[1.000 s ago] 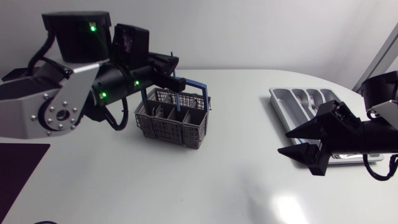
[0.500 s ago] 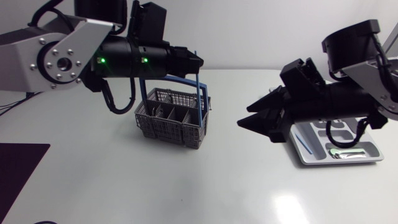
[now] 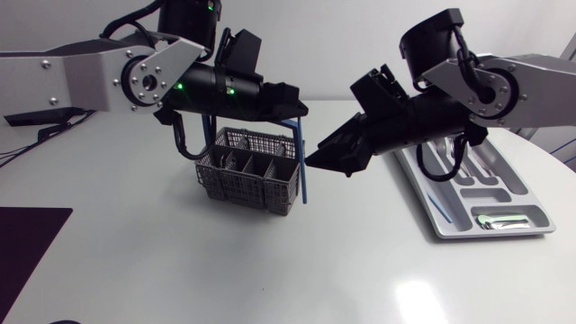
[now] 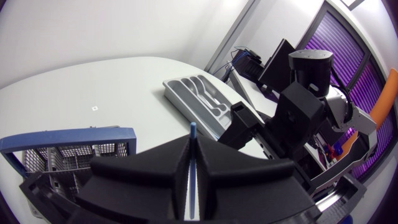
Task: Unload the cutlery basket into the drawer organizer.
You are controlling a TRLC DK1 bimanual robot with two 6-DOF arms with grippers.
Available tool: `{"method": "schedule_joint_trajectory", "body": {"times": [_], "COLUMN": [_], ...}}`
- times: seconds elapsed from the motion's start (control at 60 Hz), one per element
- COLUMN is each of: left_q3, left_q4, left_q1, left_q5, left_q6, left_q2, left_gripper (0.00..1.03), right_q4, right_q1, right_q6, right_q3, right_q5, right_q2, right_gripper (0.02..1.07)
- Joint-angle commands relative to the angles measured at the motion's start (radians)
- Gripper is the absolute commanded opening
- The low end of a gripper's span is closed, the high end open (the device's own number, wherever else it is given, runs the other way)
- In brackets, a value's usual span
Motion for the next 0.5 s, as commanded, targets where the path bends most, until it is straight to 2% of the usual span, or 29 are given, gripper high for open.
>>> {"method": "schedule_joint_trajectory", "body": {"times": [0.0,0.267,0.4,0.483], "left_q3": [0.043,0.046,0.046,0.041], "left_q4": [-0.009,-0.011,-0.011,-0.011], "left_q1": [-0.006,-0.013,-0.014,-0.014], "left_q5": [0.019,0.019,0.019,0.019], "left_q6": [-0.037,-0.043,-0.043,-0.043], "left_q2": [0.022,0.031,0.032,0.032], "left_gripper": [0.06,0.06,0.06,0.06], "right_q4": [0.002,0.002,-0.007,-0.018], "right_q1": [0.013,0.027,0.038,0.045], "right_q6": [0.034,0.033,0.033,0.031], "right_q3": [0.039,0.049,0.054,0.059], "right_q5": [-0.002,-0.012,-0.020,-0.034], "right_q2": [0.043,0.083,0.096,0.107], "right_gripper": [0.67,0.40,0.18,0.12]}}
